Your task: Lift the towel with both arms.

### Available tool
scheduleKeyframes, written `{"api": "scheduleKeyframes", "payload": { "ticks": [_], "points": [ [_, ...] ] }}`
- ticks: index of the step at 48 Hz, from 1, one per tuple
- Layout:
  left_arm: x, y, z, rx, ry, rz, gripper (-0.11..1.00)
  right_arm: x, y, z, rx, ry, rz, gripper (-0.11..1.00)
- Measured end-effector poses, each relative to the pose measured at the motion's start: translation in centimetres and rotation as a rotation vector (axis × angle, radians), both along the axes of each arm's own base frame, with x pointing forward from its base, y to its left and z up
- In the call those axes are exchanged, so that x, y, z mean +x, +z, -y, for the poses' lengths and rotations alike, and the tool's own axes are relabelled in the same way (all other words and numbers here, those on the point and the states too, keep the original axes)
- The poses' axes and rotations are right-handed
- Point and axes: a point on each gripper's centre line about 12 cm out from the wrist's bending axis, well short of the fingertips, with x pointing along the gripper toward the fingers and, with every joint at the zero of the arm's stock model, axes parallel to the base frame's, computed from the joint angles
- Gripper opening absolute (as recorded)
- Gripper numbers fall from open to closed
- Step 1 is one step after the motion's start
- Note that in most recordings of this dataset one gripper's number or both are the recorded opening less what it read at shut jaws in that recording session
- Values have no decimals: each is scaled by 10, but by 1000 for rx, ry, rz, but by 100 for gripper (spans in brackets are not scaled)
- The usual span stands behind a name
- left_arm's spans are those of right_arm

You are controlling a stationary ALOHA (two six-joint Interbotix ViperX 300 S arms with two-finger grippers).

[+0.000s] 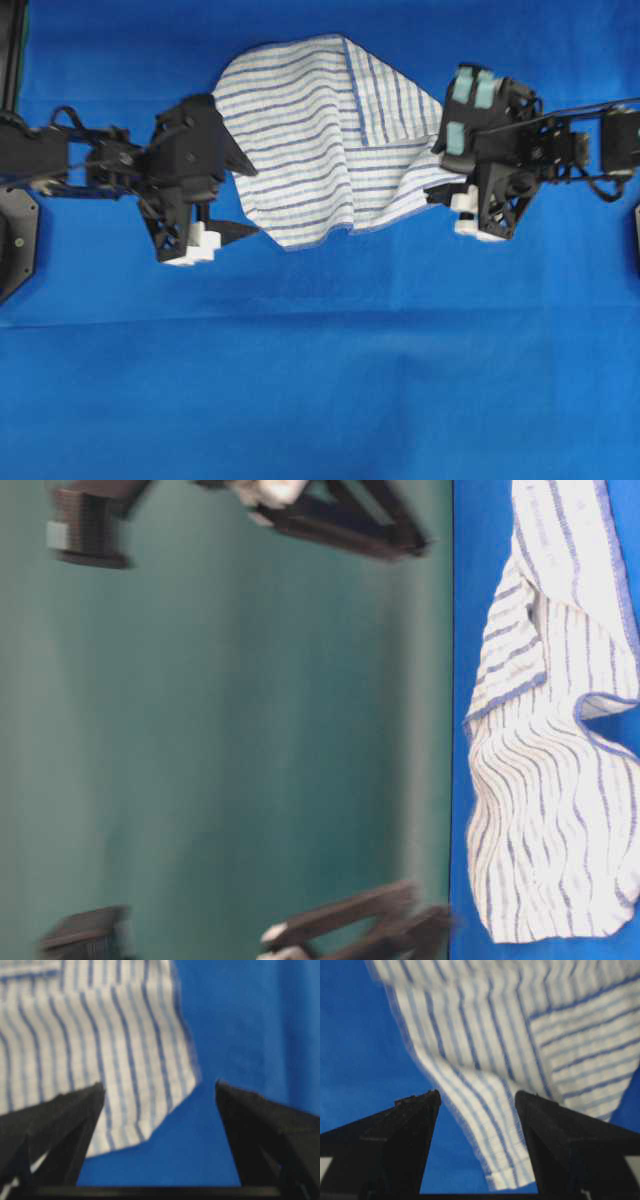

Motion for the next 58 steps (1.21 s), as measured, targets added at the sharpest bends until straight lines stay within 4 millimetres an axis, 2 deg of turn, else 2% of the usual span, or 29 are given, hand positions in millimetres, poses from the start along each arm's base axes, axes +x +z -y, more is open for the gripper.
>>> {"api": "scheduleKeyframes", "payload": {
  "ticks": [6,21,27,39,42,43,52,55,58],
  "points": [
    [8,-32,4,-1,-13,-37,90,2,-30,-2,14,17,-36,64],
    [16,-84,7,-7,-22,-123,90,10,-83,-6,46,45,-76,64],
    [18,-93,8,-7,-23,-127,90,12,-96,-3,55,36,-90,64],
    [19,-95,7,-5,-23,-129,84,14,-98,3,55,24,-84,63],
    [19,-95,6,-7,-18,-130,77,15,-98,4,55,23,-82,60],
    [19,-95,6,-6,-19,-130,73,15,-97,4,55,23,-79,55],
    [17,-96,0,-7,-3,-156,18,15,-98,5,55,19,-84,4],
    [17,-94,-2,-8,1,-159,5,14,-96,6,53,19,-81,2],
    [16,-90,-3,-7,3,-159,3,14,-93,6,50,17,-76,2]
  ]
}}
